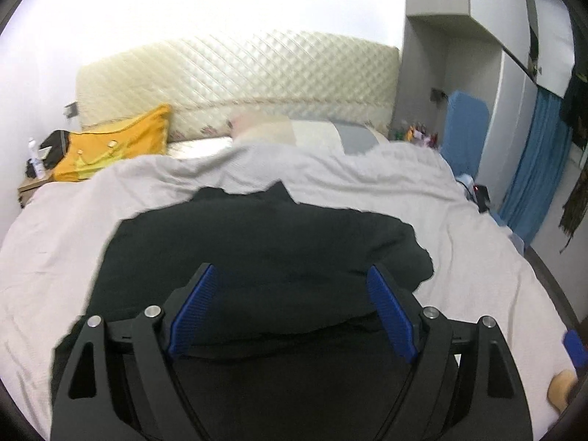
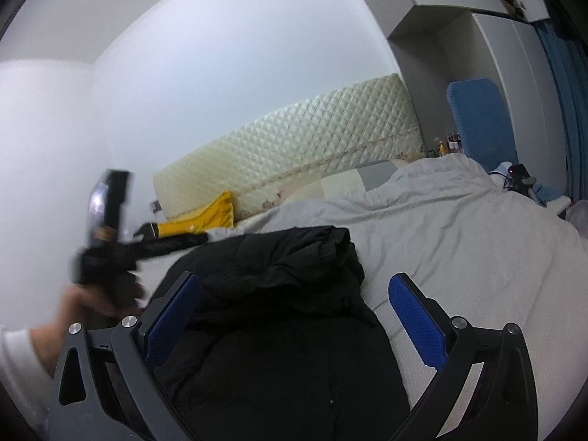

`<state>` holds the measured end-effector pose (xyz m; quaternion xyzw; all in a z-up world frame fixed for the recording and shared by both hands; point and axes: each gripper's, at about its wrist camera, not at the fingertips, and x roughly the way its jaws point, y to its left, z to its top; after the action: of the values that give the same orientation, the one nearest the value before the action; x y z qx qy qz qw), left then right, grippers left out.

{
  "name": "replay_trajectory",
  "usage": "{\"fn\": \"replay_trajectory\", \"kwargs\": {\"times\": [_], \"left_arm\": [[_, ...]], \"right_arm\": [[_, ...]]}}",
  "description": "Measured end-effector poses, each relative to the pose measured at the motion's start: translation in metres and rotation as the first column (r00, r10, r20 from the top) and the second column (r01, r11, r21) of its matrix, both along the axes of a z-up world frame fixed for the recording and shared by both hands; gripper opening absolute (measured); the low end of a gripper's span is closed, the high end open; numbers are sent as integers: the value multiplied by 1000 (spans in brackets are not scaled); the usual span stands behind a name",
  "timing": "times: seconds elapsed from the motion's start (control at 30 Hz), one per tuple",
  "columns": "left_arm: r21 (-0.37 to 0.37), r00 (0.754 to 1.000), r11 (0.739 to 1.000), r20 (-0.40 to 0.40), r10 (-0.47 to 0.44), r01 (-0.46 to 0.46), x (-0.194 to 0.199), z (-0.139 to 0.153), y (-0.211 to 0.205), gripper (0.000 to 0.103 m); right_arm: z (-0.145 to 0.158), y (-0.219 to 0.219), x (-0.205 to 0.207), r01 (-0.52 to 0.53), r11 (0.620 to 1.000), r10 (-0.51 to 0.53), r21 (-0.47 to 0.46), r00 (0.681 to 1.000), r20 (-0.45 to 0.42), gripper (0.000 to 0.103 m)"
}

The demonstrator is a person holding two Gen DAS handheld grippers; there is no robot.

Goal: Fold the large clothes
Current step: 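Lay the sleeve onto the folded jacket and release the left gripper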

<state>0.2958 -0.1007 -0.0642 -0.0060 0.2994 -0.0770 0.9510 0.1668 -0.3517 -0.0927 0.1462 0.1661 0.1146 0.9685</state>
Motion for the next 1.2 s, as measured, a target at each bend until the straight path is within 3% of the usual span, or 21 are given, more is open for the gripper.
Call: {"fn": "replay_trajectory", "kwargs": {"times": [0.13, 0.27, 0.43, 0.6, 0.8, 0.9, 1.07, 1.2], "left_arm": [[13, 1000, 1000, 21, 23, -23, -14, 9, 34, 84], [56, 999, 997, 25, 47, -49, -19, -2, 72, 84], [108, 995, 989, 0, 104, -103, -4, -33, 116, 85], [68, 984, 984, -57, 171, -167, 2, -80, 161, 85], [109, 967, 973, -130, 218, -204, 23, -122, 178, 85], [180, 964, 960, -122, 237, -214, 32, -132, 179, 85], [235, 955, 948, -155, 253, -213, 45, -155, 194, 85], [232, 946, 943, -166, 279, -237, 57, -163, 209, 85]], "right_arm": [[-6, 12, 14, -33, 999, 32, -24, 999, -44, 103], [-7, 29, 28, -62, 996, 58, -62, 996, -67, 103], [-9, 45, 61, -80, 993, 73, -83, 994, -81, 103], [-30, 55, 97, -57, 991, 38, -125, 988, -149, 102], [-49, 61, 110, -39, 990, 12, -133, 980, -199, 102], [-54, 63, 109, -43, 989, 12, -144, 978, -207, 102], [-62, 70, 114, -48, 983, 7, -178, 974, -226, 102], [-68, 75, 116, -58, 984, 14, -171, 969, -245, 102]]}}
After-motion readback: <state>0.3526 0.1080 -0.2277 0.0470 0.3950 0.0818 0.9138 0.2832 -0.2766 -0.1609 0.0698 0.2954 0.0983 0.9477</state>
